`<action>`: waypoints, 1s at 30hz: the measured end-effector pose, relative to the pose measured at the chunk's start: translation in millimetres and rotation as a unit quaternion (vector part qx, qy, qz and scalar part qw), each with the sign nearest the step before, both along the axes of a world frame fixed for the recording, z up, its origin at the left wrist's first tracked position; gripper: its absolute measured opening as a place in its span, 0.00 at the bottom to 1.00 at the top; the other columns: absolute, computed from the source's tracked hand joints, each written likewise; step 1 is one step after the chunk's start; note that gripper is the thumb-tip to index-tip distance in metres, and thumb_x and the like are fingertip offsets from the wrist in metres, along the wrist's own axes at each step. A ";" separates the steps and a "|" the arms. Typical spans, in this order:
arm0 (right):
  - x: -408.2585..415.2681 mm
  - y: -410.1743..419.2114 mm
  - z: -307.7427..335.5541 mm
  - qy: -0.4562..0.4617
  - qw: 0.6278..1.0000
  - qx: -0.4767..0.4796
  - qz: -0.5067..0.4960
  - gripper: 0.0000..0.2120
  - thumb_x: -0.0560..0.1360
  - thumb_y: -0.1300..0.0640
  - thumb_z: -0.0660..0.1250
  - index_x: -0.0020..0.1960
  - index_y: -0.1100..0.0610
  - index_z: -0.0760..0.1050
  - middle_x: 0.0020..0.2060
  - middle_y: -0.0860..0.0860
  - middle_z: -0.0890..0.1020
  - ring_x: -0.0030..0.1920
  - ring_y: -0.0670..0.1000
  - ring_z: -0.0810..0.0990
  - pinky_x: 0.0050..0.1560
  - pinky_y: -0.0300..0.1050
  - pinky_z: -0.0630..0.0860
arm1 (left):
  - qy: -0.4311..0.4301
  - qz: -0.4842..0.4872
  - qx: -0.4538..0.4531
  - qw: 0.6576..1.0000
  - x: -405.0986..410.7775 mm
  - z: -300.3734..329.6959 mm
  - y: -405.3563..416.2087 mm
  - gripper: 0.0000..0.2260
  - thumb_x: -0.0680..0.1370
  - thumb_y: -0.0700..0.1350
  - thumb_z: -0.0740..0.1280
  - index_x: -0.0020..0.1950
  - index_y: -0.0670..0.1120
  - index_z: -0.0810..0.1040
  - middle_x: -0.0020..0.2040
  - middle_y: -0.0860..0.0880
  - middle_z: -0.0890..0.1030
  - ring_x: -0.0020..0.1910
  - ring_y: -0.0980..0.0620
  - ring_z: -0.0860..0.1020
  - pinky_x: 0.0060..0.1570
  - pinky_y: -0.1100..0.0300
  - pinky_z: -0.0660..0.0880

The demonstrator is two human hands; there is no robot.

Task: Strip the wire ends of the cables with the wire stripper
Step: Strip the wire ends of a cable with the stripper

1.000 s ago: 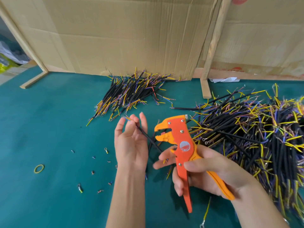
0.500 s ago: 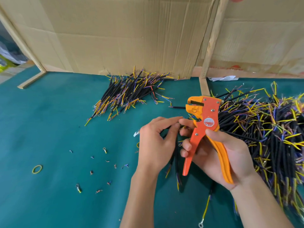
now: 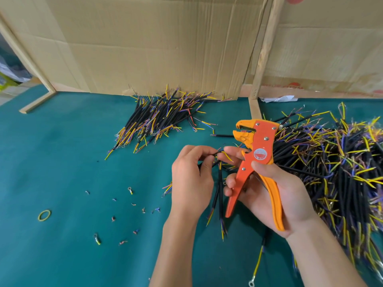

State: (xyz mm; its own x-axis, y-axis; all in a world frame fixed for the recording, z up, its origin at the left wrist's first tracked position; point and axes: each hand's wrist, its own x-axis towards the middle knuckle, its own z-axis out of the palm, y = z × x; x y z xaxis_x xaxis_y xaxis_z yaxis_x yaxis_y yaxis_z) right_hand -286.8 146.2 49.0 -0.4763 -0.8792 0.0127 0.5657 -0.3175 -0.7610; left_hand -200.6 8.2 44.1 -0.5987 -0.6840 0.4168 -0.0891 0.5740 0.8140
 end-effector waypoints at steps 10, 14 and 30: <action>3.9 -3.1 -0.4 0.025 0.999 0.043 0.010 0.37 0.63 0.50 0.82 0.67 0.66 0.78 0.59 0.67 0.78 0.39 0.58 0.79 0.43 0.55 0.79 | 0.050 0.008 0.115 0.992 0.5 -1.8 -2.5 0.09 0.79 0.35 0.68 0.48 0.49 0.82 0.40 0.55 0.84 0.42 0.55 0.84 0.46 0.61 0.79; 5.0 -6.8 -1.9 0.006 0.998 0.066 -0.008 0.29 0.66 0.55 0.76 0.65 0.64 0.80 0.48 0.65 0.74 0.40 0.58 0.80 0.43 0.54 0.80 | 0.074 -0.025 0.156 0.985 2.3 -1.1 -5.5 0.11 0.77 0.33 0.69 0.45 0.49 0.83 0.39 0.56 0.84 0.39 0.57 0.83 0.43 0.65 0.77; -2.3 -7.8 -12.7 0.028 0.993 0.085 0.076 0.25 0.76 0.51 0.74 0.67 0.63 0.77 0.42 0.62 0.80 0.39 0.61 0.80 0.42 0.57 0.79 | 0.096 0.016 0.159 0.982 1.4 -2.2 -7.3 0.09 0.76 0.34 0.72 0.45 0.48 0.85 0.39 0.55 0.85 0.40 0.56 0.83 0.45 0.62 0.79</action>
